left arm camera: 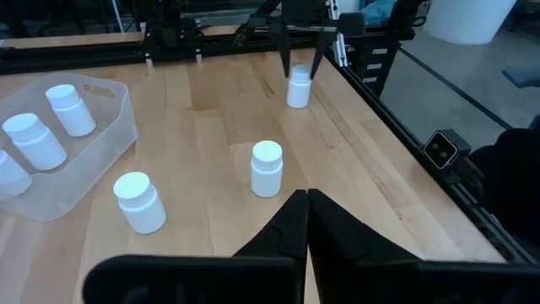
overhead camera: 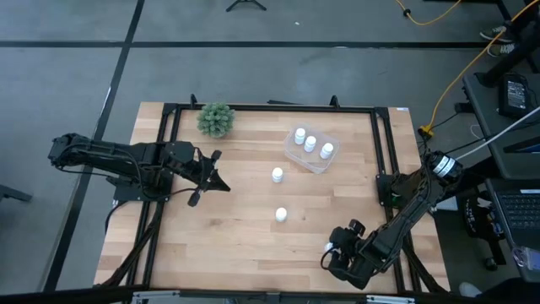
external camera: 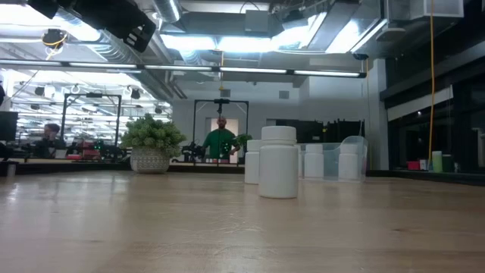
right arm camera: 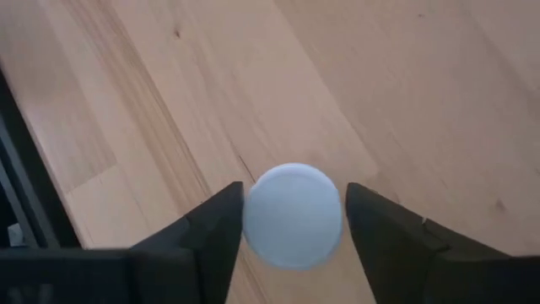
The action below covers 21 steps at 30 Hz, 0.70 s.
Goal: Pick and place pill bottles into a basket
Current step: Put the white pill bottle into the transparent bin
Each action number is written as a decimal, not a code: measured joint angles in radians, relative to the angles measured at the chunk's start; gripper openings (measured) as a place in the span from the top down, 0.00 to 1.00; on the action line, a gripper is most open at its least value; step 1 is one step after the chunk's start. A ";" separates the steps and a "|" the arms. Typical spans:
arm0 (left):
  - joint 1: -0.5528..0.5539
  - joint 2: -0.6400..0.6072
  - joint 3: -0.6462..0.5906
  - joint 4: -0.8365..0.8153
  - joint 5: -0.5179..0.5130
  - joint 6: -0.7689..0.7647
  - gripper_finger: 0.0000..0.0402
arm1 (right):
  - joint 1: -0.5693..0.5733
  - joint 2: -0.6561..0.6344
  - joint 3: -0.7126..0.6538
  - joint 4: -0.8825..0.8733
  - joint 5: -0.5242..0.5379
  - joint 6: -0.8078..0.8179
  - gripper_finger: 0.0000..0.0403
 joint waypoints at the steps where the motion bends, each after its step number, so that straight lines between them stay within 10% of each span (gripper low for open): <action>1: 0.000 0.000 0.000 0.000 0.000 0.000 0.99 | 0.000 0.000 0.000 0.000 0.000 -0.001 0.50; 21: 0.000 0.000 0.000 0.000 0.000 0.000 0.99 | 0.000 0.000 0.000 0.000 0.008 -0.047 0.62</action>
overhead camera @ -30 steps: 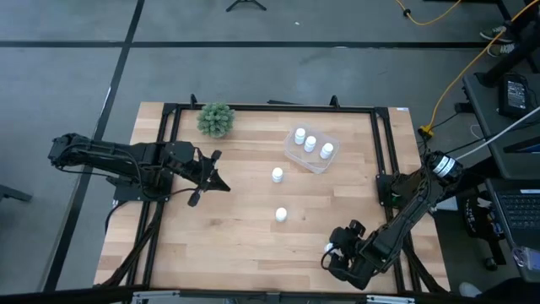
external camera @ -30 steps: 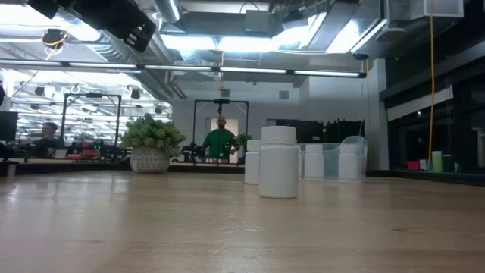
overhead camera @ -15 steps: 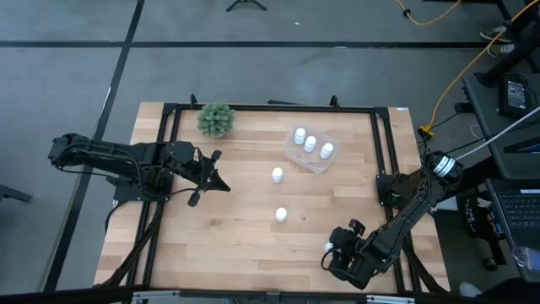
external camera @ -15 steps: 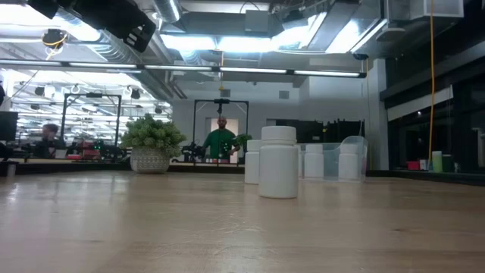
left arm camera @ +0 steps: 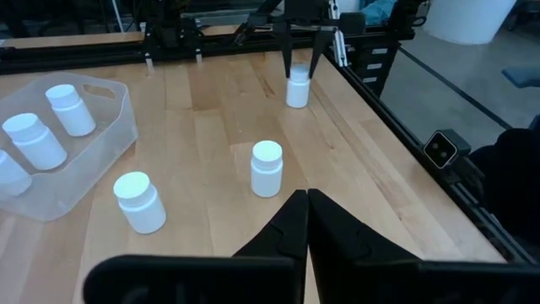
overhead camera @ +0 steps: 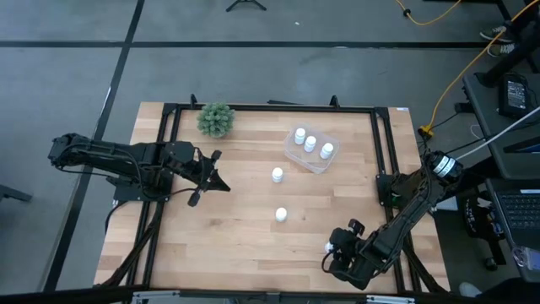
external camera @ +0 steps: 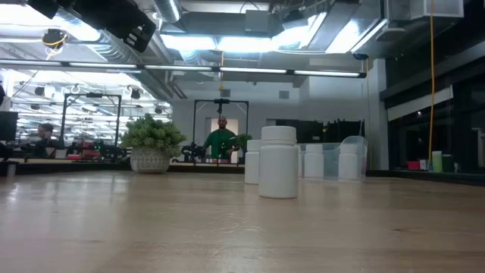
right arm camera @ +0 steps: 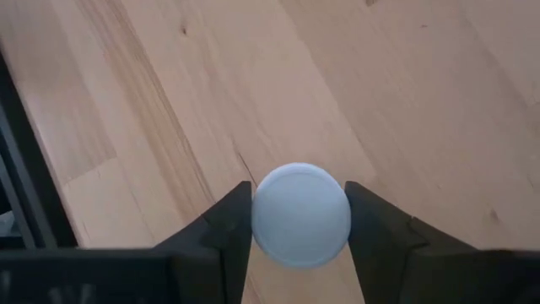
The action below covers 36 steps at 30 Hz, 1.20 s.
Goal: Pick and place pill bottles into a basket
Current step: Put the white pill bottle into the transparent bin
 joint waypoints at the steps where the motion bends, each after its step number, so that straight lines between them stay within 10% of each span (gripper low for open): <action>1: 0.000 0.000 0.000 0.000 0.000 0.000 0.99 | 0.000 -0.002 0.000 0.000 0.004 -0.004 0.62; 19: 0.000 0.000 0.000 0.000 -0.008 0.026 0.98 | -0.031 -0.245 0.000 -0.089 0.259 -0.178 0.61; 36: 0.000 0.000 0.000 0.000 -0.012 0.125 0.98 | -0.305 -0.325 -0.015 -0.106 0.253 -0.458 0.61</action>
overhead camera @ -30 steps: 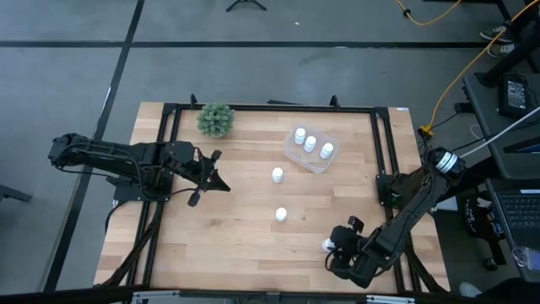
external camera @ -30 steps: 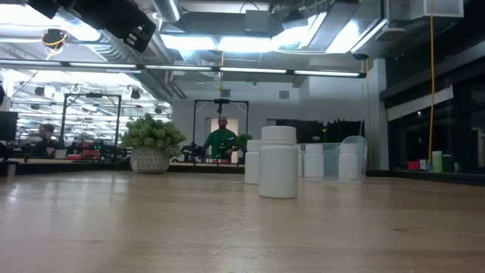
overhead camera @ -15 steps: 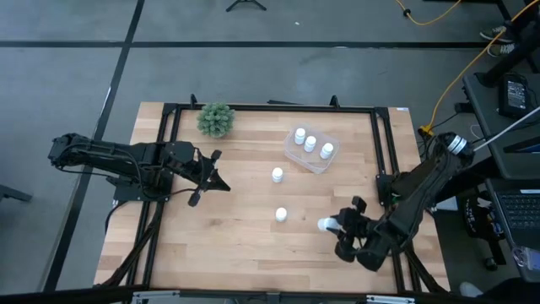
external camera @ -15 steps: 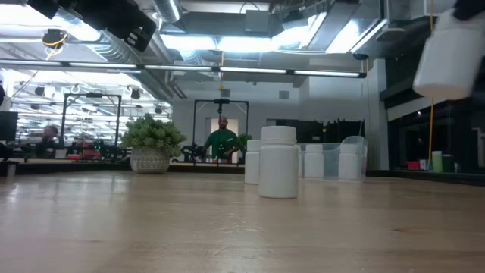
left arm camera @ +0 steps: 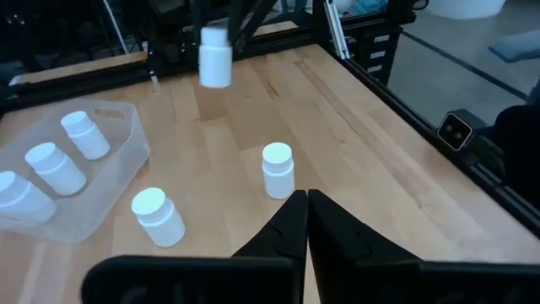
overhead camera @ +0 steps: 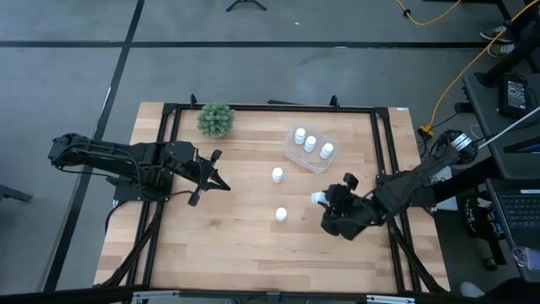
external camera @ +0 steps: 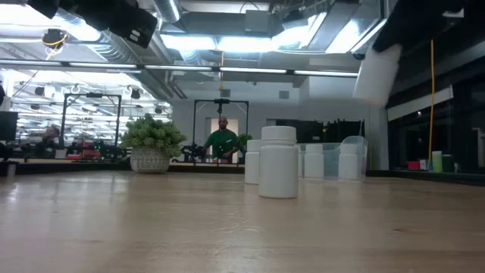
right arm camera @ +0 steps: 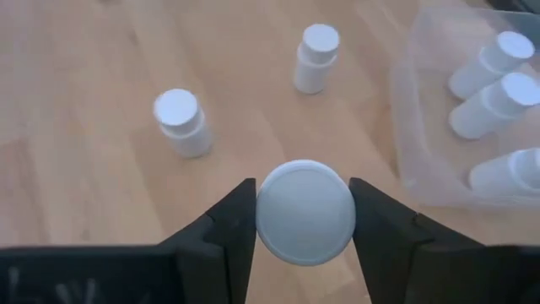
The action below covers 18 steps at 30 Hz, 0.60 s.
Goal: Pick and place pill bottles into a basket
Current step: Put the white pill bottle into the transparent bin
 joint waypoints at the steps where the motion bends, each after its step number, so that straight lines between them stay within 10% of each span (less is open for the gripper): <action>1: 0.000 0.000 0.000 0.000 0.000 0.010 0.98 | -0.019 0.000 -0.007 0.010 -0.007 -0.021 0.61; 18: 0.000 0.000 0.000 -0.004 0.000 0.068 0.99 | -0.434 -0.149 -0.034 0.124 -0.243 -0.553 0.61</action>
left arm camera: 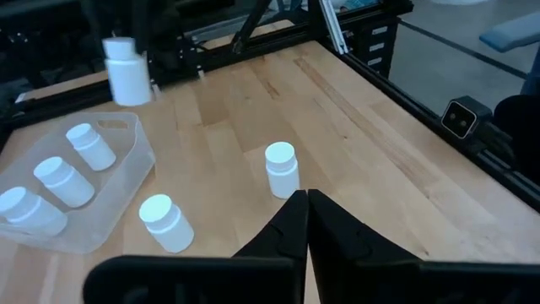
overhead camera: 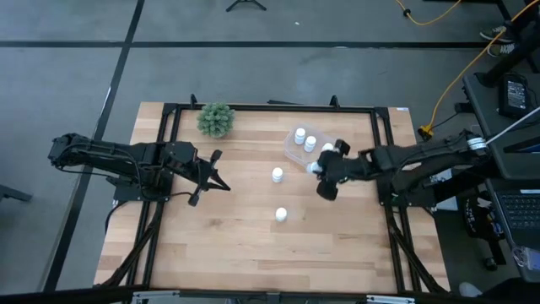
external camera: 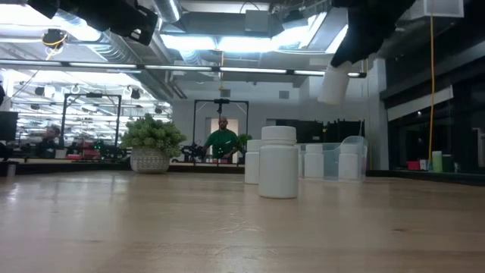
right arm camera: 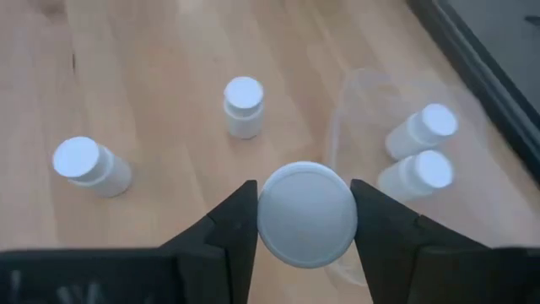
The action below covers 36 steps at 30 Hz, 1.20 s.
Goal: Pick and place pill bottles into a basket
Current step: Put the white pill bottle into the transparent bin
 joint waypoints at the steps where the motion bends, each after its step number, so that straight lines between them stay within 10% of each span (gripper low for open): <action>1: 0.000 0.000 0.000 0.000 0.000 0.000 0.99 | -0.021 -0.012 0.000 -0.003 -0.018 -0.015 0.61; 13: 0.000 0.000 0.000 -0.011 0.000 -0.001 0.98 | -0.222 -0.039 0.000 -0.005 -0.226 -0.173 0.61; 36: 0.000 0.000 0.000 -0.019 0.001 -0.002 0.99 | -0.395 -0.050 -0.146 0.067 -0.278 -0.262 0.61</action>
